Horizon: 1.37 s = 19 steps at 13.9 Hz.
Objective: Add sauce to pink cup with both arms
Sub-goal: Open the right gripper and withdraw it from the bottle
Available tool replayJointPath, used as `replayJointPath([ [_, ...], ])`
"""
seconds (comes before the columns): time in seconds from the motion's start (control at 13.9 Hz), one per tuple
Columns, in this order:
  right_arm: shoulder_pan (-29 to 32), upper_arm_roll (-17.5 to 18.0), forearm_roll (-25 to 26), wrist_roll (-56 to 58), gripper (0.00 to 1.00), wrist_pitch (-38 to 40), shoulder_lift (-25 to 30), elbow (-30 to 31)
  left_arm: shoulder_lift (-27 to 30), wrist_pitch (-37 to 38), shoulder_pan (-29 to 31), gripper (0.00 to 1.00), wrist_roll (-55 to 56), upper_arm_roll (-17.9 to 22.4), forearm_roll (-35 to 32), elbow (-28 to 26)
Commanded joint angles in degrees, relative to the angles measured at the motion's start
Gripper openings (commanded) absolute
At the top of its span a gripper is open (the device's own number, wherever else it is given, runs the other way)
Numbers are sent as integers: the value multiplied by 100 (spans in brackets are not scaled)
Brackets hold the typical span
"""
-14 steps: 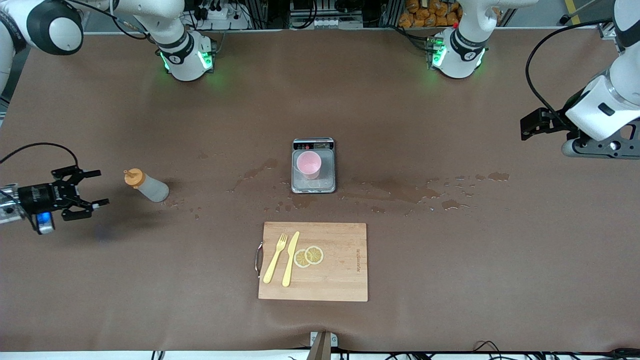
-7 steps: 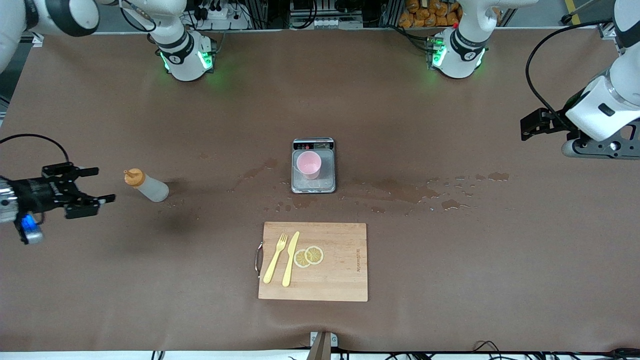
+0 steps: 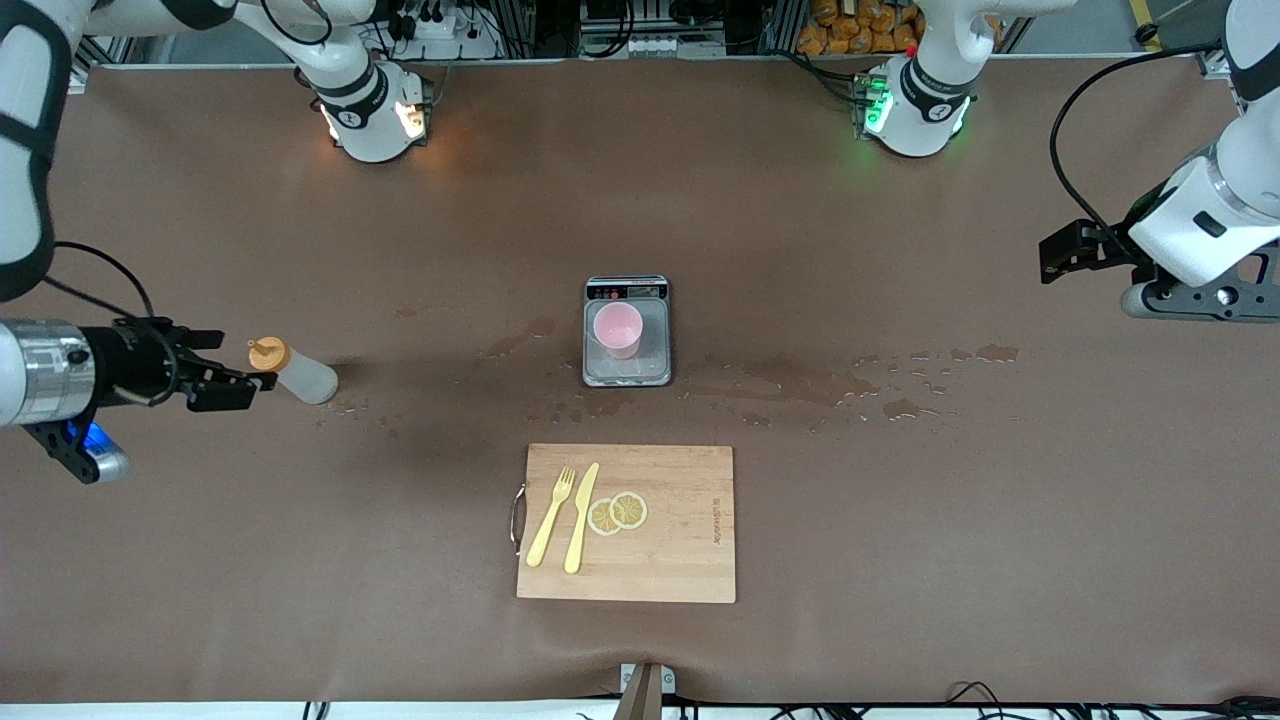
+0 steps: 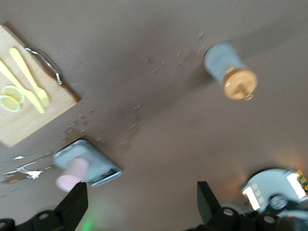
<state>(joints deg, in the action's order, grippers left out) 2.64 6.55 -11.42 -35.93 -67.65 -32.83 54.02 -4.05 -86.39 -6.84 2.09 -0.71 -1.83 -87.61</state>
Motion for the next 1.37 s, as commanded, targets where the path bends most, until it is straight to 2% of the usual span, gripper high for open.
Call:
replayJointPath([
  [0.0, -947, -49, 1139, 183, 100, -64, 575, 196, -70, -27, 42, 100, -95, -17, 43, 174],
  [0.14, -871, -40, 1142, 715, 100, -160, 830, 598, -61, -27, 42, 100, -95, -17, 43, 174],
  [0.29, -791, -49, 1142, 1298, 100, -650, 1381, 1395, -61, -27, 42, 100, -95, -17, 43, 174],
  [0.36, -791, -57, 1142, 1360, 100, -1035, 1767, 2018, -61, -27, 42, 100, -95, -17, 43, 174],
  [0.58, -808, -57, 1159, 1954, 100, -2782, 3331, 4521, -61, -27, 42, 100, -95, -25, 52, 174],
  [0.65, -791, -66, 1151, 2185, 100, -3067, 3518, 4860, -61, -27, 42, 100, -95, -25, 52, 174],
  [0.79, -695, -93, 1168, 2309, 100, -3061, 3468, 4715, -61, -27, 42, 100, -95, -25, 52, 183],
  [1.01, -335, -93, 1168, 3187, 100, -2834, 3512, 4470, -44, -27, 33, 100, -95, -25, 60, 183],
  [1.29, -62, -101, 1212, 3311, 100, -2683, 3336, 4029, -35, -27, 24, 100, -95, -26, 34, 183],
])
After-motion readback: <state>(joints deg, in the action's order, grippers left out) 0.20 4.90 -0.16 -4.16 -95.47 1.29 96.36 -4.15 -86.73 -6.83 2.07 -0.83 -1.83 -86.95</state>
